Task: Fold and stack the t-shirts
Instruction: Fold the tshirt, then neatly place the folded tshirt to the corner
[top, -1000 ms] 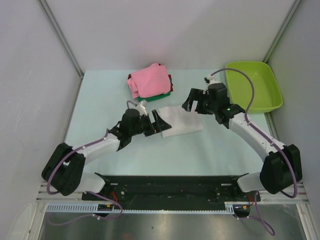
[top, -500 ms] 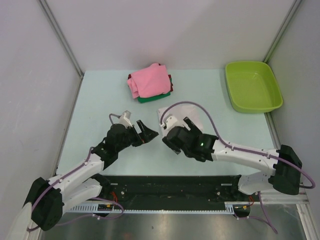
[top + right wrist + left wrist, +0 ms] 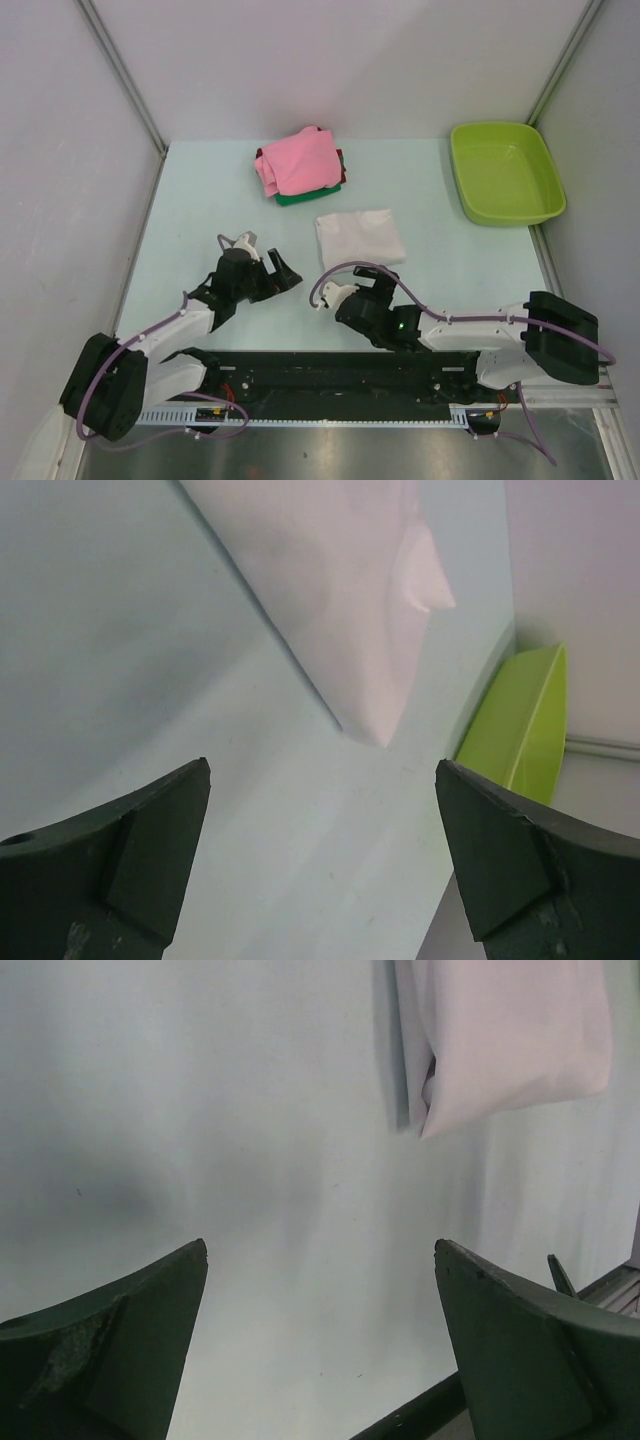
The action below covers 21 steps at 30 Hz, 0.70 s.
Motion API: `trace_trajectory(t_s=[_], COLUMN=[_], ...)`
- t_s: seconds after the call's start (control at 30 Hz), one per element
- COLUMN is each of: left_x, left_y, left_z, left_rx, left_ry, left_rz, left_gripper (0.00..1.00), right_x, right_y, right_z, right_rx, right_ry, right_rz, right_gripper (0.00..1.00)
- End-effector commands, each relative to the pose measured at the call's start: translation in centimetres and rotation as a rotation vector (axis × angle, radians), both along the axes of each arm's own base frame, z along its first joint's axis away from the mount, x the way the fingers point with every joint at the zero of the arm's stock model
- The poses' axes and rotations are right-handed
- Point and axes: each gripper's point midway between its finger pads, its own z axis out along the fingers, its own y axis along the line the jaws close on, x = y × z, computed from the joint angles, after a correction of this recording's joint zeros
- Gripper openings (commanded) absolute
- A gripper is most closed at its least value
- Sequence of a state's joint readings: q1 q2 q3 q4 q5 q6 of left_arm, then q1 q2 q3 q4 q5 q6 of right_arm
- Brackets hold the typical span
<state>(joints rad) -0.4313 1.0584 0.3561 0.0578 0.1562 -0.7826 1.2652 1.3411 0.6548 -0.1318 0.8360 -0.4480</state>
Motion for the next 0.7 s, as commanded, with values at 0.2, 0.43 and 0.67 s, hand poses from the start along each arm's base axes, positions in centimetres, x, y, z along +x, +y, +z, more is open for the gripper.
trace_trajectory(t_s=[0.2, 0.43, 0.67], left_x=[2.4, 2.9, 3.8], left_y=[0.1, 0.4, 0.3], left_z=[0.3, -0.4, -0.8], left_rx=[0.017, -0.023, -0.023], left_ry=[-0.030, -0.012, -0.010], left_rz=[-0.018, 0.019, 0.020], left_gripper=[1.00, 1.00, 1.00], right_x=[2.8, 4.6, 7.2], right_y=[2.1, 2.8, 2.4], right_z=[-3.6, -6.0, -7.7], right_rx=[-0.007, -0.023, -0.004], right_ry=[0.040, 0.062, 0.103], right_rz=[0.061, 0.067, 0.034], right_gripper=[1.00, 1.00, 0.98])
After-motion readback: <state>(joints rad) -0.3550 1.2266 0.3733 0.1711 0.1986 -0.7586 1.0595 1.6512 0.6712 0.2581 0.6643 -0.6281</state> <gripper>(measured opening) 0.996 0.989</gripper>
